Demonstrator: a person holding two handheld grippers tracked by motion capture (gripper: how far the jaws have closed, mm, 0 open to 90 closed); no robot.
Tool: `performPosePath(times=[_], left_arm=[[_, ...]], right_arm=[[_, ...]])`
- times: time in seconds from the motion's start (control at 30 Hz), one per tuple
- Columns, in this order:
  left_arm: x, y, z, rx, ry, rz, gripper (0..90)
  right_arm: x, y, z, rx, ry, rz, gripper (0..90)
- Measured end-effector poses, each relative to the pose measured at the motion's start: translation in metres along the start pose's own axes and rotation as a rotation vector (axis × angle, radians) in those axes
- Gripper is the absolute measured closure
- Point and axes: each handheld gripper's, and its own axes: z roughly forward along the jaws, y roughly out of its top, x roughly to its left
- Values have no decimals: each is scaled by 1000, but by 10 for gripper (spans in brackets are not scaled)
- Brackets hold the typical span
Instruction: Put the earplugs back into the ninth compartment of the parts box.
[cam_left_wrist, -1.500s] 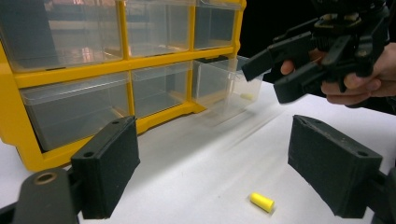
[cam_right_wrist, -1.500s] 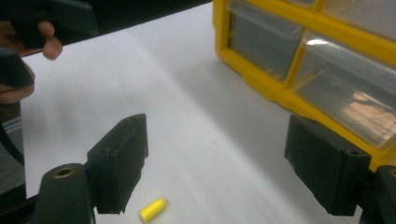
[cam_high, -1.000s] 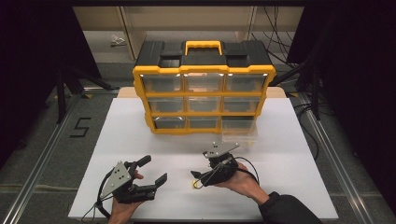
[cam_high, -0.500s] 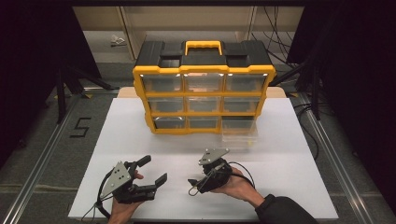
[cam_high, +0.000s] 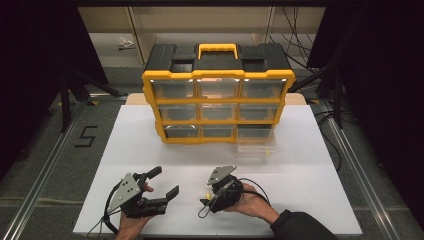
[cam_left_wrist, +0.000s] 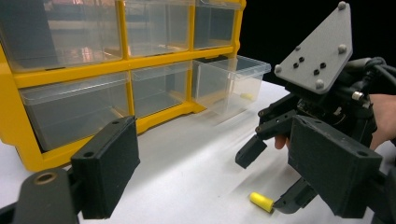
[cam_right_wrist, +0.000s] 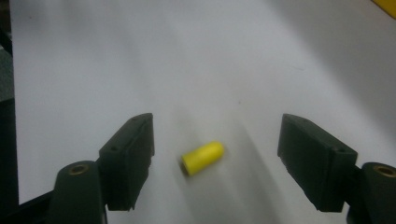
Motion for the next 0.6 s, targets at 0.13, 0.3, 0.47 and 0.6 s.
performPosePath(times=[0.13, 0.3, 0.47, 0.6], left_arm=[[0, 0, 0, 0, 0, 0, 161], [0, 0, 0, 0, 0, -1, 161], [0, 0, 0, 0, 0, -1, 161], [0, 0, 0, 1, 0, -1, 161]], right_arm=[[0, -1, 2, 10, 3, -2, 350], [1, -2, 5, 29, 2, -3, 398], [2, -2, 8, 37, 4, -7, 459], [4, -3, 9, 52, 4, -3, 503]])
